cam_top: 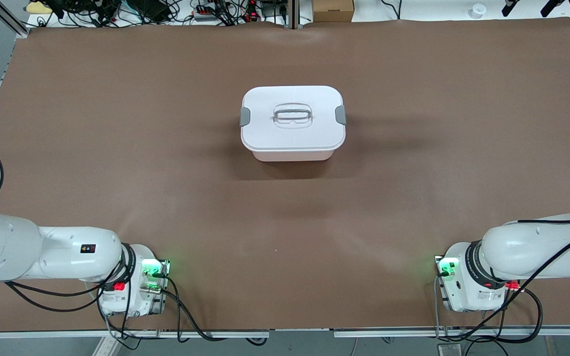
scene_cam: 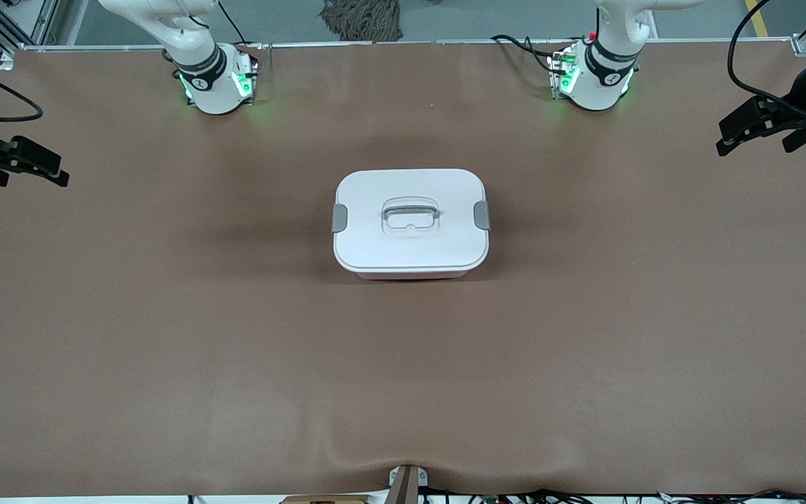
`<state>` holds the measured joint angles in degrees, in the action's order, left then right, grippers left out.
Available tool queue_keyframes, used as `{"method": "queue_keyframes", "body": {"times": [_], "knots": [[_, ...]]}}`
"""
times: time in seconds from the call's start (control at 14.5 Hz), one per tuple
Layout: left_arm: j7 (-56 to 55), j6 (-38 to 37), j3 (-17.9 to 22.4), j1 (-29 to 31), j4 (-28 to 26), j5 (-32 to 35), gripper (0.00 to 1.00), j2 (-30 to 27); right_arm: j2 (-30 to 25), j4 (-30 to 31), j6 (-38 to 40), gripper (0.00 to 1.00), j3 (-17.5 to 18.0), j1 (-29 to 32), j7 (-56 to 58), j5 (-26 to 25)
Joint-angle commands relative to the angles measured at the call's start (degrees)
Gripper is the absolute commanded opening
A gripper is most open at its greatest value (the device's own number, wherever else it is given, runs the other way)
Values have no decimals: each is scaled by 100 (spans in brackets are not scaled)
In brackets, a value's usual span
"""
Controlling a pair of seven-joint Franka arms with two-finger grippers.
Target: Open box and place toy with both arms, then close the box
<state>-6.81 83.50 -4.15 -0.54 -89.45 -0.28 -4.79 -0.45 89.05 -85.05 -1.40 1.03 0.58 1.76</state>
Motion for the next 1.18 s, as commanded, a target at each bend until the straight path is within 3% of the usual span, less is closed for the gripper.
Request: {"method": "queue_keyframes", "body": {"times": [0.0, 1.11], "knots": [[-4, 88, 19, -52, -125, 98, 100, -110, 54, -116, 32, 100, 17, 2, -67, 8], [-153, 70, 63, 19, -81, 116, 100, 48, 63, -116, 32, 100, 17, -7, -67, 8]]}}
